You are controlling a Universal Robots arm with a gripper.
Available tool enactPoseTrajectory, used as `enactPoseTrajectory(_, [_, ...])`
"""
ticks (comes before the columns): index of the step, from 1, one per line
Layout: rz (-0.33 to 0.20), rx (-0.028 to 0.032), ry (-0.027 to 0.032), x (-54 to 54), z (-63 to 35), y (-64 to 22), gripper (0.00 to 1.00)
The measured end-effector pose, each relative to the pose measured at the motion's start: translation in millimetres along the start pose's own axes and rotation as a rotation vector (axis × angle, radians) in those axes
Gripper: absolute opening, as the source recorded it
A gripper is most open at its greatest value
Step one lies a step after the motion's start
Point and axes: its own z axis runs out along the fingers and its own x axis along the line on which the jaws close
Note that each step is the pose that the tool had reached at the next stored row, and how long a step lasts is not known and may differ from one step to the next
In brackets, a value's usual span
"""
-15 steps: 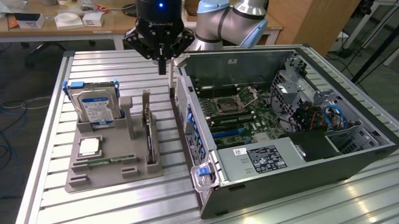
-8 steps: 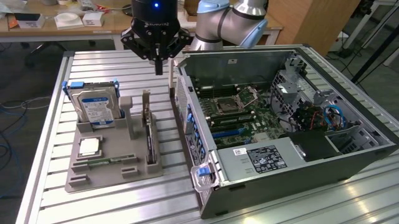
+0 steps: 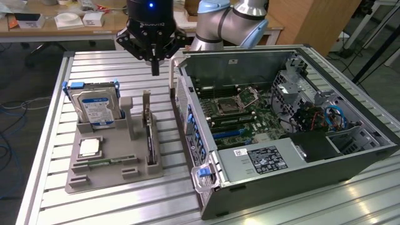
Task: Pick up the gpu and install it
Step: 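Reach for the gpu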
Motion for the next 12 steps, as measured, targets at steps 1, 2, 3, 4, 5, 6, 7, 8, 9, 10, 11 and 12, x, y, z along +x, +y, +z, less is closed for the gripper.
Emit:
enactPoseTrajectory(1, [0.0, 0.0, 0.0001, 1.0, 0.0, -0.1, 0.11])
enactPoseTrajectory(2, [0.0, 0.0, 0.0, 2.0, 0.0, -0.1, 0.11])
enactPoseTrajectory(3, [-0.001, 0.0, 0.0, 3.1, 0.0, -0.2, 0.11])
enactPoseTrajectory(4, [-0.001, -0.0001, 0.0, 4.1, 0.0, -0.3, 0.11])
enactPoseTrajectory(5, [-0.001, 0.0, 0.0, 5.2, 0.0, -0.3, 0.11])
enactPoseTrajectory(6, [-0.001, 0.0, 0.0, 6.2, -0.1, -0.4, 0.11])
enactPoseTrajectory(7, [-0.001, -0.0001, 0.0001, 7.3, -0.1, -0.5, 0.11])
enactPoseTrajectory(8, [-0.001, 0.0, 0.0001, 8.3, -0.1, -0.5, 0.11])
enactPoseTrajectory(9, [-0.001, -0.0001, 0.0001, 9.5, -0.1, -0.6, 0.11])
enactPoseTrajectory(10, [-0.001, 0.0, 0.0001, 10.6, -0.1, -0.7, 0.11])
enactPoseTrajectory(11, [-0.001, -0.0001, 0.0001, 11.7, -0.1, -0.7, 0.11])
enactPoseTrajectory(12, [-0.002, 0.0, 0.0001, 12.8, -0.1, -0.8, 0.11])
